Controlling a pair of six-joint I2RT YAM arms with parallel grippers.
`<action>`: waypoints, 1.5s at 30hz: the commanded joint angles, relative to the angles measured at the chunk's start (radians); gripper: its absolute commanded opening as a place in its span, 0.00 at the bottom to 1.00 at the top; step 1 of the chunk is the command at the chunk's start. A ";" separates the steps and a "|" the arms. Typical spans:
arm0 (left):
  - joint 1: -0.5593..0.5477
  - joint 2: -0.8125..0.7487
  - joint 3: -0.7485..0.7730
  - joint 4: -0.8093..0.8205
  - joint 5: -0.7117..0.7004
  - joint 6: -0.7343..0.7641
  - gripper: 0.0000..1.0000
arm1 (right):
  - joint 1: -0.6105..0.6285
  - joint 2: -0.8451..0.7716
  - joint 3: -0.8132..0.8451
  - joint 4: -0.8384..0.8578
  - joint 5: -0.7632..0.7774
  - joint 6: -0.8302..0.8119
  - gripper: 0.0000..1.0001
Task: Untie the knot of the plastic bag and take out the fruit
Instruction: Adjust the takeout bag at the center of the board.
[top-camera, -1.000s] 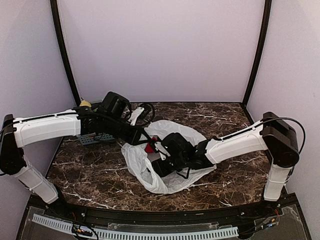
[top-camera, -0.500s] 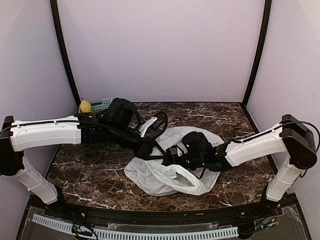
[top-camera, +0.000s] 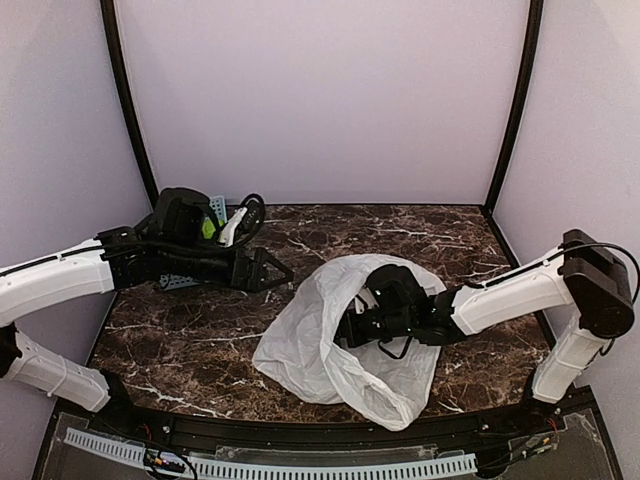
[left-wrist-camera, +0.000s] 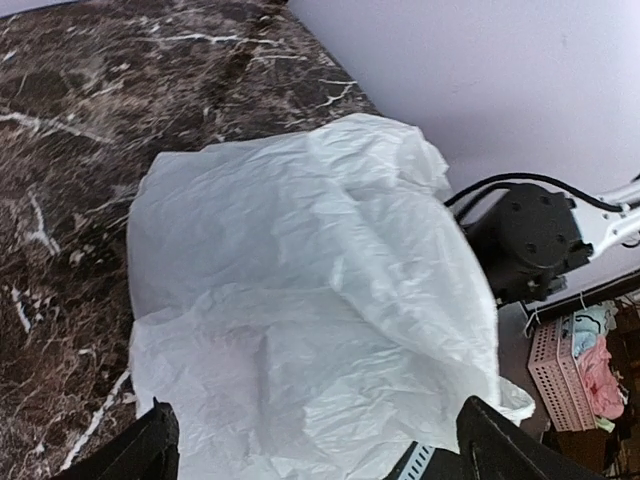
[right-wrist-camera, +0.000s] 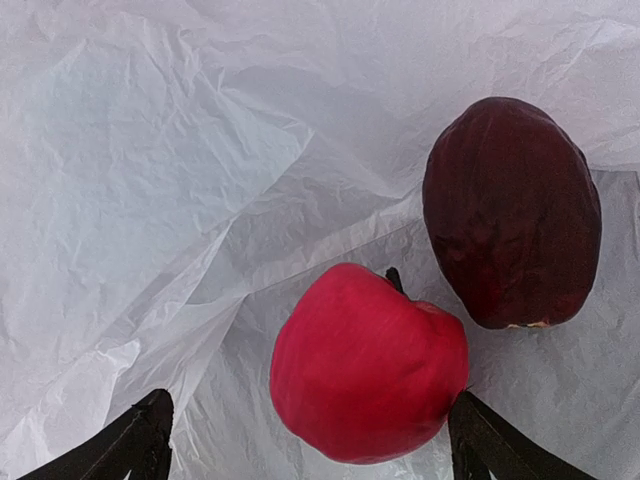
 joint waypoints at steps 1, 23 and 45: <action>0.074 0.072 -0.073 0.019 0.037 -0.040 0.96 | 0.002 0.036 0.035 0.031 0.002 0.004 0.92; 0.154 0.453 -0.108 0.322 0.115 -0.009 0.74 | 0.001 0.098 0.095 0.032 0.053 0.055 0.93; 0.154 0.588 -0.092 0.373 0.158 0.017 0.06 | -0.018 0.257 0.238 0.021 0.024 0.005 0.91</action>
